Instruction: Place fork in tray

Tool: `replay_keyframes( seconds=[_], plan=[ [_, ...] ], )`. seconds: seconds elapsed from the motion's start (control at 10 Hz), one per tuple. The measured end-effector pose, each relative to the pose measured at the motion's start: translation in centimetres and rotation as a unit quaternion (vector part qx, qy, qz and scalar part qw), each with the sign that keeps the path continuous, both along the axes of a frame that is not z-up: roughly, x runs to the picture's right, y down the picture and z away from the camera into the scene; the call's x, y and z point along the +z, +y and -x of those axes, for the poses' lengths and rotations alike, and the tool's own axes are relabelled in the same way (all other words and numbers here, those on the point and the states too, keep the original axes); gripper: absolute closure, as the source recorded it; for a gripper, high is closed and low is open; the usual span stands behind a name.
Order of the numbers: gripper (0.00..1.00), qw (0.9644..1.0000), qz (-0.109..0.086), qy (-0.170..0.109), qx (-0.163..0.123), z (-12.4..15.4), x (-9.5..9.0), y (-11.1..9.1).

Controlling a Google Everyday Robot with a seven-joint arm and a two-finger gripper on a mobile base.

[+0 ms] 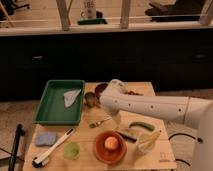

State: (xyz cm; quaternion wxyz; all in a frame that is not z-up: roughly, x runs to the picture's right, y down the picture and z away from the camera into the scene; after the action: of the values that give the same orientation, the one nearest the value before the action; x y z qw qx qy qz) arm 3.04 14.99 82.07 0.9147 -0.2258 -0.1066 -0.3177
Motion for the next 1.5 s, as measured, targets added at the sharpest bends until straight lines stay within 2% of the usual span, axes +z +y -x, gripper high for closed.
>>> replay_keyframes(
  seconds=[0.2, 0.4, 0.7, 1.2, 1.5],
  plan=[
    [0.20, 0.9996, 0.012, -0.008, 0.023, 0.4, 0.4, 0.2],
    [0.20, 0.9986, 0.033, -0.019, 0.037, 1.2, 1.2, 0.7],
    [0.20, 0.9966, 0.062, -0.027, 0.047, 2.4, 2.3, 1.5],
    [0.20, 0.9940, 0.093, -0.029, 0.049, 4.7, 4.0, 2.5],
    [0.20, 0.9918, 0.109, -0.025, 0.062, 4.8, 5.7, 3.7]
  ],
)
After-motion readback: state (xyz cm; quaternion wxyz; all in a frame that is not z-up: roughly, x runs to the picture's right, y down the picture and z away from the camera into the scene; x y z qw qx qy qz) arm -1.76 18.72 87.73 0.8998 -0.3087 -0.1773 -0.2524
